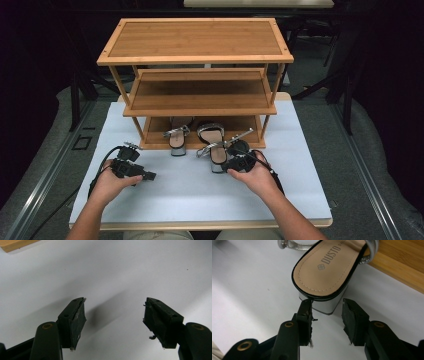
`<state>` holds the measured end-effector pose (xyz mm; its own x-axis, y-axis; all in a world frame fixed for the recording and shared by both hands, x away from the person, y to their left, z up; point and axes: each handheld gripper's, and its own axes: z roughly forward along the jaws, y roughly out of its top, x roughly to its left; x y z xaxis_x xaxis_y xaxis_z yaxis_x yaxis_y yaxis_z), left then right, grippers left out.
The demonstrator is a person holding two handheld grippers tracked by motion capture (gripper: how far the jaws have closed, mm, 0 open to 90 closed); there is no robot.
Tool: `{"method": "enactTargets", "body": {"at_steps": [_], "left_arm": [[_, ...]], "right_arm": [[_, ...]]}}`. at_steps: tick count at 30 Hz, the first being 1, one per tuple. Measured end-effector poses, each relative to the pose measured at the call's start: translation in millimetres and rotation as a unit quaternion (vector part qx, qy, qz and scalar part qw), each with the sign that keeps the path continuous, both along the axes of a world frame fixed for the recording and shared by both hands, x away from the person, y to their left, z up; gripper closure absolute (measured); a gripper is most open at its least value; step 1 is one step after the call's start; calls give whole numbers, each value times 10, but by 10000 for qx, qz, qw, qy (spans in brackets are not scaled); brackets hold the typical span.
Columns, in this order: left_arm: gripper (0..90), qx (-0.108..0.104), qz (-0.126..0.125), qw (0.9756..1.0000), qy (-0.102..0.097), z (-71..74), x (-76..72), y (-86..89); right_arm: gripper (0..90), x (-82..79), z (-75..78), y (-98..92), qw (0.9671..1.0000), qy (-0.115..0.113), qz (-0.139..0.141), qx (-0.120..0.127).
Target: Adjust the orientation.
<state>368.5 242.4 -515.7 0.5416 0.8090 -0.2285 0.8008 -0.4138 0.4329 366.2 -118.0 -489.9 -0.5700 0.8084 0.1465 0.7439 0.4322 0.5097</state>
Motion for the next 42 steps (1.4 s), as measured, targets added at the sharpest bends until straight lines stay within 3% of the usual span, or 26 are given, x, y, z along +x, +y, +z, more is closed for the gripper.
{"method": "enactTargets", "body": {"at_steps": [10,21,27,33,40,42], "left_arm": [[331,10,12,10000,-5,-5,-1,11],[331,36,25,10000,35,-31,16,6],[331,20,33,10000,29,-24,26,19],[332,32,14,10000,28,-26,30,-5],[331,19,-7,10000,12,-17,28,-24],[331,12,-16,10000,5,-22,31,-25]], "right_arm": [[601,142,-16,95,9997,-146,-108,-150],[602,379,-45,175,9999,-63,-68,-51],[603,499,-36,250,9996,-173,-138,-153],[602,589,-61,280,9998,-56,-166,4],[601,660,-91,288,9996,-38,-284,27],[599,663,-102,302,9994,-12,-327,-71]]}}
